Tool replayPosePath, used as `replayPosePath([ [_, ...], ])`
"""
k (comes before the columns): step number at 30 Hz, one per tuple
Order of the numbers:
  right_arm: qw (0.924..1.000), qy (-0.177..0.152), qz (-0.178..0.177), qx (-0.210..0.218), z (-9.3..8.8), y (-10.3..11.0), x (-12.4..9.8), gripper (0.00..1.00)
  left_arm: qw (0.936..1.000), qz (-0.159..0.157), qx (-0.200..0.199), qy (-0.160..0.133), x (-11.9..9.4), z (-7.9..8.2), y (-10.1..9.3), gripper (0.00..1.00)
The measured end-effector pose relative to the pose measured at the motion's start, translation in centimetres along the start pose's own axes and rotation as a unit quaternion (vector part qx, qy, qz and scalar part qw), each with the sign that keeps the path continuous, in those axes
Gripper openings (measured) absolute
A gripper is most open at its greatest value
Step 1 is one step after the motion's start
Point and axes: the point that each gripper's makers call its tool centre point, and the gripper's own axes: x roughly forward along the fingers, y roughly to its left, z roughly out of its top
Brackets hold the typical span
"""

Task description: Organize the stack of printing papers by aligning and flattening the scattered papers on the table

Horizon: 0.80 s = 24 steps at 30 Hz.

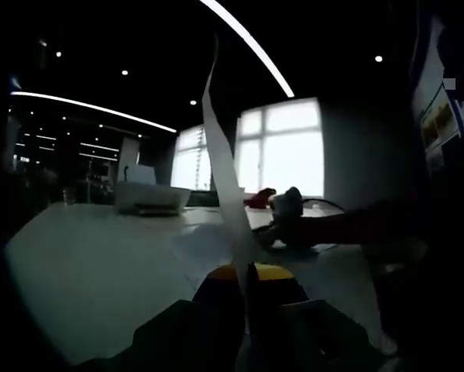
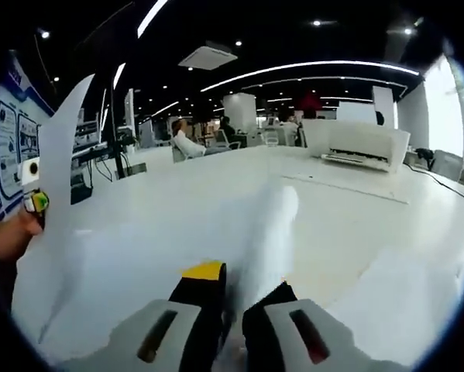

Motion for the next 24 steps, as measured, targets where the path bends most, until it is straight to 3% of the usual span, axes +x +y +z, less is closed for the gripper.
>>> replayPosePath([
  [11, 0.9991, -0.037, 0.021, -0.005, 1.8, 0.7, -0.8, 0.00, 1.0000, -0.001, 0.001, -0.002, 0.0, 0.1, 0.1, 0.06],
  [19, 0.9947, -0.094, 0.031, 0.026, 5.3, 0.9, -2.3, 0.00, 1.0000, -0.001, 0.000, -0.003, 0.0, 0.1, 0.2, 0.06],
  [24, 0.9924, -0.116, 0.034, 0.021, 6.9, 1.5, -3.2, 0.00, 1.0000, 0.000, 0.000, -0.005, 0.0, 0.1, 0.2, 0.06],
])
